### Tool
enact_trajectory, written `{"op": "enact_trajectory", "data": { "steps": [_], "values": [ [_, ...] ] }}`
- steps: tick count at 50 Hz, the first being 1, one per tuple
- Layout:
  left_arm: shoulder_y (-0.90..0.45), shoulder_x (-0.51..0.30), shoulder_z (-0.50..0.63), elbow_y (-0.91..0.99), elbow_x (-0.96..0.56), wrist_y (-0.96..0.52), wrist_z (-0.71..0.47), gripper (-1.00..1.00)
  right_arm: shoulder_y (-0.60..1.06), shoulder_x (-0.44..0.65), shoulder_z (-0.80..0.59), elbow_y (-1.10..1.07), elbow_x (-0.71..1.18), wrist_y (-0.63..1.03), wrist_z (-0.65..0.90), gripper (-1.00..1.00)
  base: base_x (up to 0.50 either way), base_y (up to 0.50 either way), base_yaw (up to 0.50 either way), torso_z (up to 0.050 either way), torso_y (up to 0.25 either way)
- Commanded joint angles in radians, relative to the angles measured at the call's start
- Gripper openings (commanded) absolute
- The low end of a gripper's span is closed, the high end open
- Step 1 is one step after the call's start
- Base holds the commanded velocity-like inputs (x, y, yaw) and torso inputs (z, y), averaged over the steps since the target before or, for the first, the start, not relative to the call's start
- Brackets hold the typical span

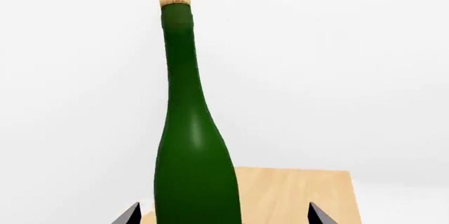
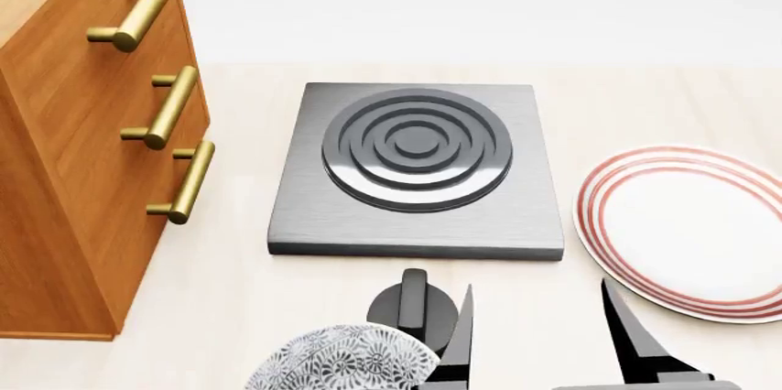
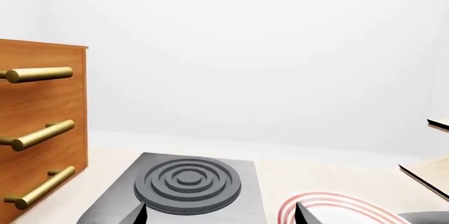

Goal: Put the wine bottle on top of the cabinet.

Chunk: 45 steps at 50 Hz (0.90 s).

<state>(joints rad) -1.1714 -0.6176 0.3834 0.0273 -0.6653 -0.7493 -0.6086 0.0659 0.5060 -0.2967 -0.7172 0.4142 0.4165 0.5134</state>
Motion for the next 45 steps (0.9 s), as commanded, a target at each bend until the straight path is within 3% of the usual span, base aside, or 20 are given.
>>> {"op": "enact_trajectory", "data": {
  "steps": [1,21,30,37,45],
  "values": [
    [0.176,-0.039,-0.032,0.326,-0.053,0.025,-0.017,1.00,-0.001,-0.018,0.020,-0.007,-0.021,0.001,-0.021,1.00,0.00,0.00,0.00,0.000,0.000],
    [0.425,-0.039,-0.024,0.590,-0.039,0.149,-0.088,1.00,0.006,-0.017,0.007,-0.014,-0.020,0.008,-0.019,1.00,0.00,0.00,0.00,0.000,0.000],
    [0.523,-0.033,0.054,0.705,0.036,0.174,-0.130,1.00,0.007,-0.014,0.007,-0.017,-0.019,0.005,-0.017,1.00,0.00,0.00,0.00,0.000,0.000],
    [0.671,-0.030,0.127,0.727,0.135,0.278,-0.134,1.00,0.014,-0.014,-0.001,-0.034,-0.018,0.019,-0.012,1.00,0.00,0.00,0.00,0.000,0.000],
    [0.718,-0.025,0.170,0.743,0.182,0.298,-0.145,1.00,0.021,-0.012,-0.004,-0.043,-0.015,0.026,-0.010,1.00,0.00,0.00,0.00,0.000,0.000]
  ]
}}
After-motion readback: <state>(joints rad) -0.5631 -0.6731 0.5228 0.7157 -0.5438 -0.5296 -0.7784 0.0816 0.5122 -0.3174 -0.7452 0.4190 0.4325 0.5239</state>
